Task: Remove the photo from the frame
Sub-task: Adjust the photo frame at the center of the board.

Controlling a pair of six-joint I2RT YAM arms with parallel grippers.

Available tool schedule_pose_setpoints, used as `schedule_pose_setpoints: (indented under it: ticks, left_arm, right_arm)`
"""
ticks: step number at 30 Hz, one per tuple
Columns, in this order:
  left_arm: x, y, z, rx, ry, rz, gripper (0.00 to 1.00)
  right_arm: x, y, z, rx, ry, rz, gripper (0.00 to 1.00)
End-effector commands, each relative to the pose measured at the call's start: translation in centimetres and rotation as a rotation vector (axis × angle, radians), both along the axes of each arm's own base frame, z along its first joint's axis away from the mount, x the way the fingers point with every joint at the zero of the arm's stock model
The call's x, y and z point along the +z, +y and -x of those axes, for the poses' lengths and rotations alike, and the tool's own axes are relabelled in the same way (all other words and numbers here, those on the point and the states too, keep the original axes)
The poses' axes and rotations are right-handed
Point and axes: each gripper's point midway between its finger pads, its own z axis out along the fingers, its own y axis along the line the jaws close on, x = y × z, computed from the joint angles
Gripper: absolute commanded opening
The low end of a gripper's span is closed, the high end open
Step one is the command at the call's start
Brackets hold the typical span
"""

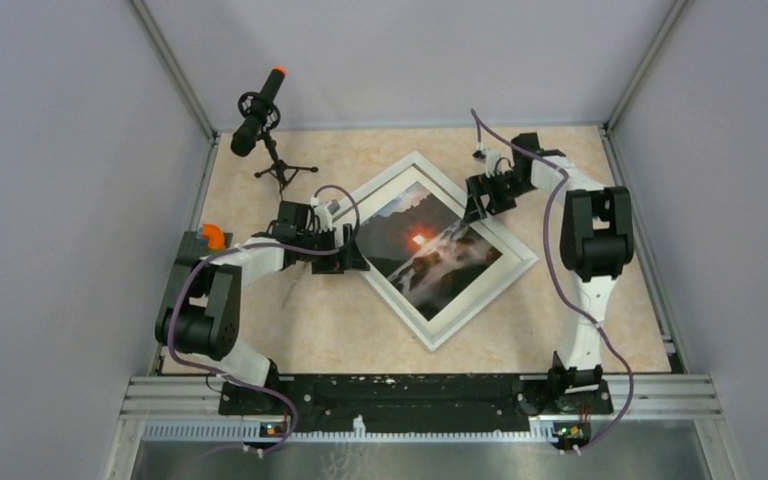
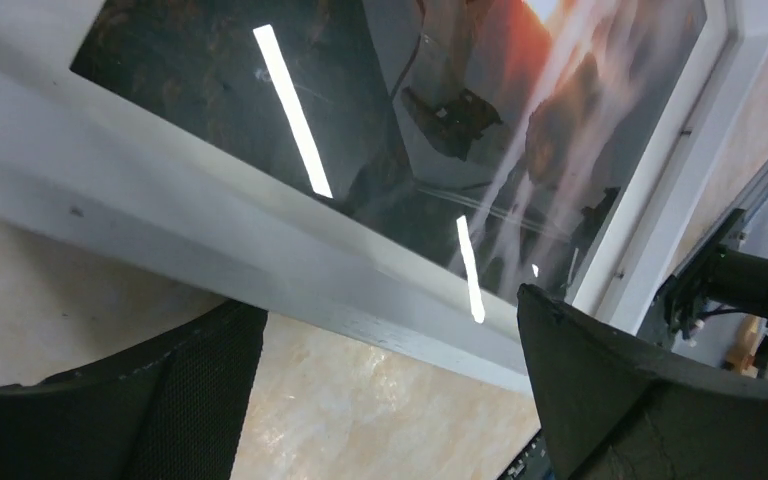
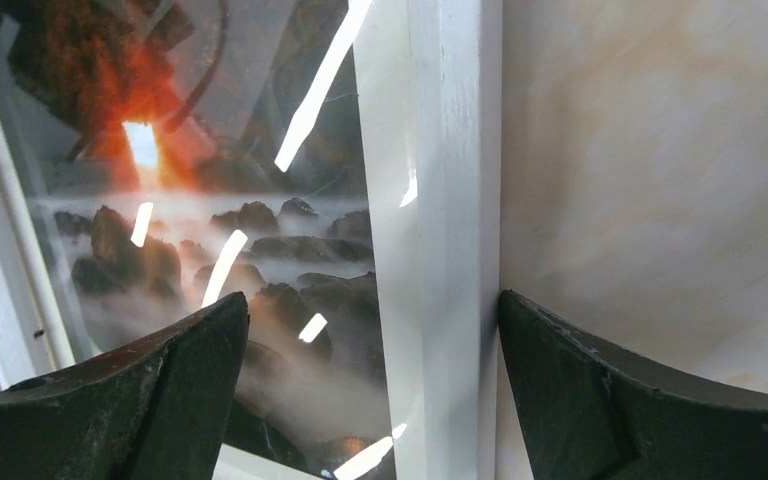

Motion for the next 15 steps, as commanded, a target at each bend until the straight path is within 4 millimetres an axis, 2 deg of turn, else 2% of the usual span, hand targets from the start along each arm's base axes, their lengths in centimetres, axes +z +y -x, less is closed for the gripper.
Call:
schedule_pose_setpoints:
  ticks: [1,7,13,15]
  left_arm:
    - [0.3,-1.0,-4.0,-0.037,-0.093,-0.002,0.99]
    - [-0.7,-2.4,-7.3,-0.101,-0.123,-0.040,0.99]
    - [-1.9,-3.8,-9.1,-0.152,-0.137,-0.076,0.99]
    - [-2.3,-3.9,-9.7,-0.161,-0.131,-0.091,0.99]
  right_arm:
    - [-3.3,0.4,9.4,-0.085,0.349,-0.027,0.92]
    - [-2.9,1.3,14.3,-0.195,0.481,-0.095,0.91]
    - [-2.8,1.8,15.8,-0.178,0.468,-0.062,0.92]
    - [-2.9,1.7,15.7,-0.177,0.461,-0.044,0.92]
